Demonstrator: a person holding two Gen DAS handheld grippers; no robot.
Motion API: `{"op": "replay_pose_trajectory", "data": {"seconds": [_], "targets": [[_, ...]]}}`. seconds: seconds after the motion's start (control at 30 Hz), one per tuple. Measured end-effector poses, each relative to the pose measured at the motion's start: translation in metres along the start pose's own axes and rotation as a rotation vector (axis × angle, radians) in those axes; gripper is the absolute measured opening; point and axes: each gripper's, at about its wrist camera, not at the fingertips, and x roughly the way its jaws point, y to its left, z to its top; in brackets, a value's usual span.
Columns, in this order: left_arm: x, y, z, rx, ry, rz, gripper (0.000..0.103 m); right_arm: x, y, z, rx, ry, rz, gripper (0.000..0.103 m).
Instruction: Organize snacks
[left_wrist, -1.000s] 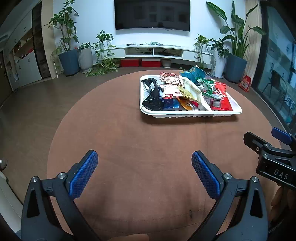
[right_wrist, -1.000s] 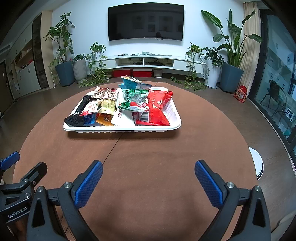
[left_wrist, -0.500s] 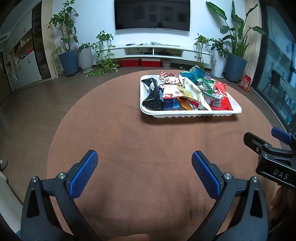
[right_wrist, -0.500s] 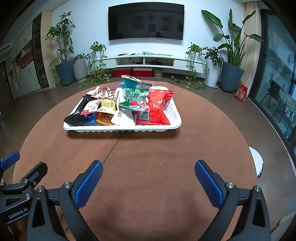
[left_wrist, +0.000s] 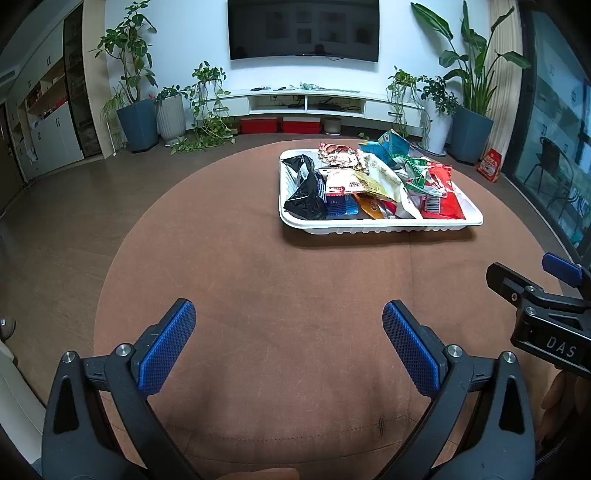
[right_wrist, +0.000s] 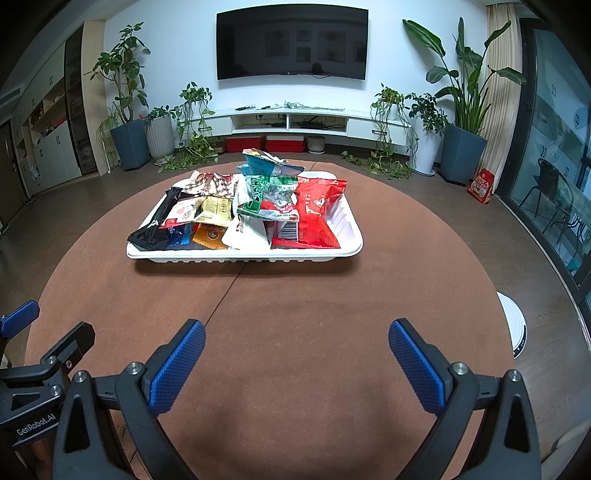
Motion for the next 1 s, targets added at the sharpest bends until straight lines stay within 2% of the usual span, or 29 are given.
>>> {"op": "replay_pose_trajectory", "data": {"seconds": [1.0], "targets": [[0.0012, 0.0024, -0.0008, 0.001, 0.001, 0.002, 0.103, 0.0015, 0.002, -0.0047, -0.004, 0.01, 0.002, 0.102]]}}
